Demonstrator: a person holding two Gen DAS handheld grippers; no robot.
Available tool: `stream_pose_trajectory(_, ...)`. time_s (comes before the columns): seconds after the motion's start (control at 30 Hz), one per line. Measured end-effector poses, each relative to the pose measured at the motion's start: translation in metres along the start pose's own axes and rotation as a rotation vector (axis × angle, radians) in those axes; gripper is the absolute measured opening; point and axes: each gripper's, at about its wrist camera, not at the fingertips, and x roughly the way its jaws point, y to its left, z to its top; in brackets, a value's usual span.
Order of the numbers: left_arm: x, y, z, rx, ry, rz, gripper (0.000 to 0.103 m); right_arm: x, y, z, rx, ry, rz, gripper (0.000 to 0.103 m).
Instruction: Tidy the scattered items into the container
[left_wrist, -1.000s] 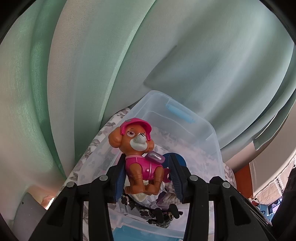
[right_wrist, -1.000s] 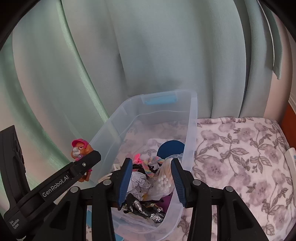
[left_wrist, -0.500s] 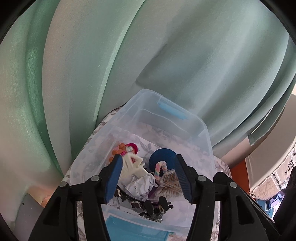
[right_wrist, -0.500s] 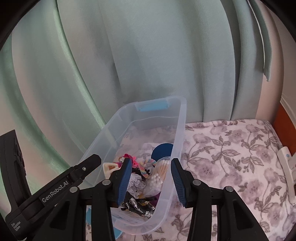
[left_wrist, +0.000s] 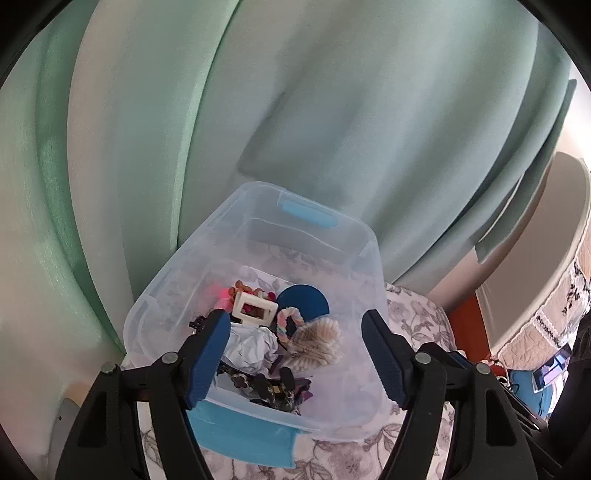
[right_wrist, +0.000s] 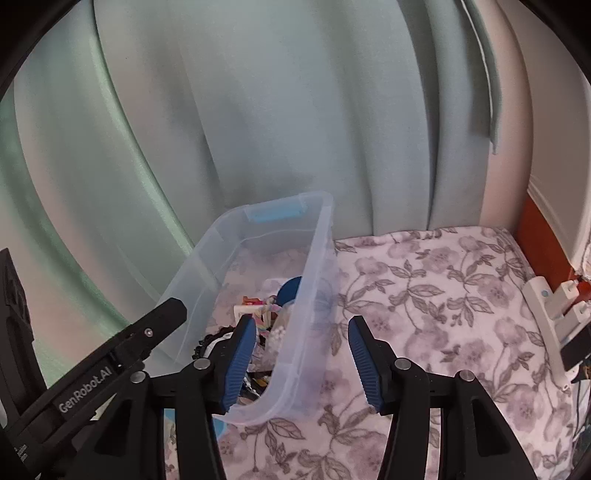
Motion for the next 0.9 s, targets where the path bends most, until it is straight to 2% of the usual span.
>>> stream_pose_trajectory(0.23, -0.007, -0.018, -0.005, 0.029, 0.045, 0.008, 0.078, -0.016, -0.019, -0.004, 0.028, 0.028, -0.020, 0.057)
stream_pose_trajectory(0.37, -0.013, -0.027, -0.008, 0.061, 0.047, 0.021, 0.083, -0.028, -0.027, -0.005, 0.038, 0.029, -0.032, 0.058)
stream_pose_trajectory(0.6, -0.022, -0.042, -0.013, 0.115, 0.052, 0.048, 0.084, -0.046, -0.037, -0.006, 0.048, 0.022, -0.042, 0.067)
stream_pose_trajectory(0.8, -0.030, -0.054, -0.018, 0.162, 0.050, 0.075, 0.085, -0.060, -0.044, -0.008, 0.055, 0.012, -0.040, 0.069)
stream_pose_trajectory(0.9, -0.033, -0.057, -0.019, 0.169, 0.048, 0.095, 0.092, -0.066, -0.048, -0.009, 0.057, 0.009, -0.046, 0.071)
